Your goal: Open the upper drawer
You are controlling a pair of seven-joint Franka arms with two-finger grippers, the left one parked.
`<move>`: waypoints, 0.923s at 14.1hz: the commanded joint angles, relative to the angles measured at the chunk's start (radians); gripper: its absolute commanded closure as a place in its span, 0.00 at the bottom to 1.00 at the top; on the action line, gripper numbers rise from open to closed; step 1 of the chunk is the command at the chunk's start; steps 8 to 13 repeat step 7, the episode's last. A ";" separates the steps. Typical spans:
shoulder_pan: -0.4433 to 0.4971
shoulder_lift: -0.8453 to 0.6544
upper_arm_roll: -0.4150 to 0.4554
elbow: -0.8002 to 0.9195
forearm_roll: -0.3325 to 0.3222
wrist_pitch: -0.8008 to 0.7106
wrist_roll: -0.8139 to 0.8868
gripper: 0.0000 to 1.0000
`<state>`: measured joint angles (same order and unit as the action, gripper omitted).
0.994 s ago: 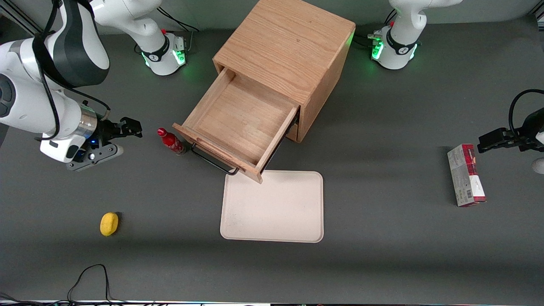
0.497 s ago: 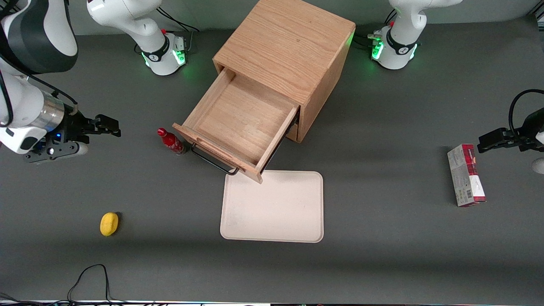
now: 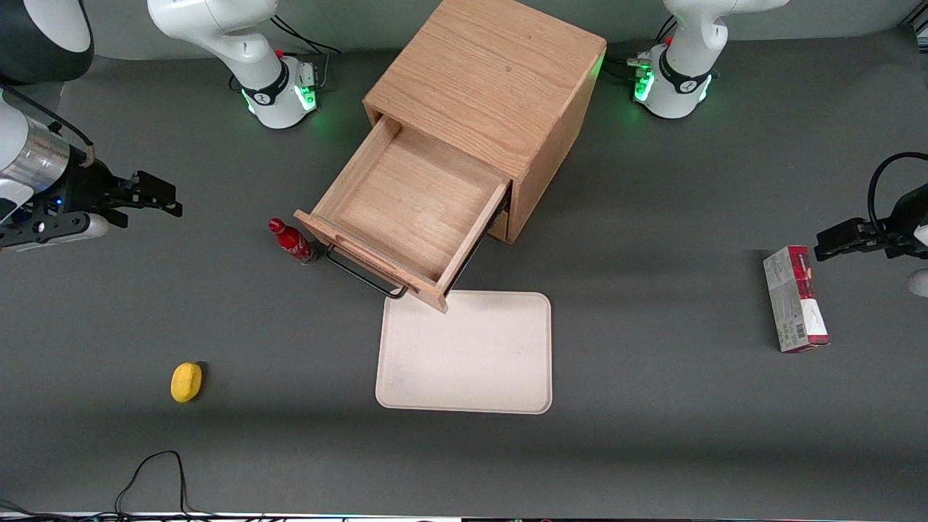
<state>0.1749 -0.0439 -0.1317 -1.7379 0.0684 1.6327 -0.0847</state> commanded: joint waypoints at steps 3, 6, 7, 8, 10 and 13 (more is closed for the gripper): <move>-0.109 0.027 0.107 0.038 -0.042 0.006 -0.038 0.00; -0.088 0.035 0.103 0.040 -0.087 0.000 -0.052 0.00; -0.088 0.035 0.103 0.037 -0.087 -0.008 -0.041 0.00; -0.088 0.035 0.103 0.037 -0.087 -0.008 -0.041 0.00; -0.088 0.035 0.103 0.037 -0.087 -0.008 -0.041 0.00; -0.088 0.035 0.103 0.037 -0.087 -0.008 -0.041 0.00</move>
